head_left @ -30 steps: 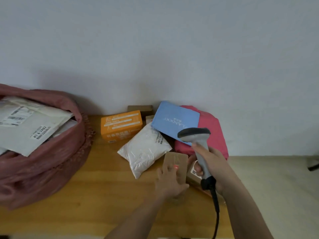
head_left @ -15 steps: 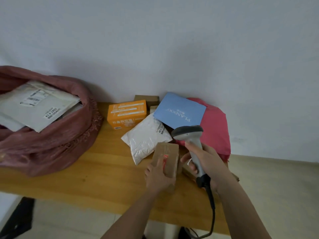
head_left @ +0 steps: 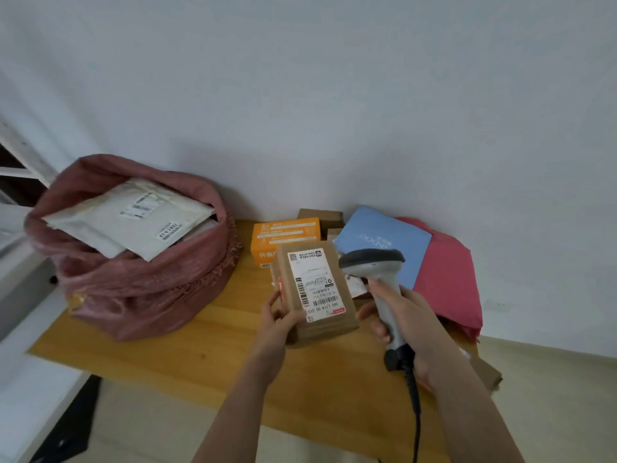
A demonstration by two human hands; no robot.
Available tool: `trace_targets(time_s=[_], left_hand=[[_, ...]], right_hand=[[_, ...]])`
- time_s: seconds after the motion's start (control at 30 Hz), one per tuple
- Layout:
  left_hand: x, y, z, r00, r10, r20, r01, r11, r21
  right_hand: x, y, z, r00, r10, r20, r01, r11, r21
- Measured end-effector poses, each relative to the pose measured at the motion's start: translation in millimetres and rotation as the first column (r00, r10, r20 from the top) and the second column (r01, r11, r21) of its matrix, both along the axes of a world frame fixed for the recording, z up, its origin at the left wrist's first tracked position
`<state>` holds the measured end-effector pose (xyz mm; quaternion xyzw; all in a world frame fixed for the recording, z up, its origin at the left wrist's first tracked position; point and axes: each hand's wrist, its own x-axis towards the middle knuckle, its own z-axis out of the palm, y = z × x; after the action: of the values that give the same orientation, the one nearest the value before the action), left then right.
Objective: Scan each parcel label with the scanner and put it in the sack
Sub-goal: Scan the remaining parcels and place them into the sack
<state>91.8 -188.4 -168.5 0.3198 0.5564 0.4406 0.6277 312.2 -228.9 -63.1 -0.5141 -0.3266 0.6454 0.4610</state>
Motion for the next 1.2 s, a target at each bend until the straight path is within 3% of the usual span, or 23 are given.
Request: trace_targets(time_s=[0.33, 0.53, 0.83, 1.2], left_hand=[[-67.6, -4.7, 19.5, 0.980, 0.107, 0.169, -0.122, 0.989, 0.082], [-87.7, -6.3, 24.7, 0.967, 0.149, 0.205, -0.173, 0.979, 0.104], [-108.8, 2.0, 25.4, 0.916, 0.314, 0.249, -0.348, 0.932, 0.106], [-126.2, -0.5, 22.8, 0.891, 0.360, 0.277, -0.399, 0.911, 0.102]], right_hand=[[-43.5, -6.9, 28.9, 0.953, 0.302, 0.033, -0.304, 0.943, 0.133], [-63.4, -8.2, 41.6, 0.941, 0.330, 0.070, -0.337, 0.927, 0.167], [-76.6, -6.8, 57.0, 0.900, 0.377, 0.217, -0.402, 0.911, 0.088], [-67.1, -5.1, 77.0, 0.903, 0.379, 0.201, -0.403, 0.910, 0.098]])
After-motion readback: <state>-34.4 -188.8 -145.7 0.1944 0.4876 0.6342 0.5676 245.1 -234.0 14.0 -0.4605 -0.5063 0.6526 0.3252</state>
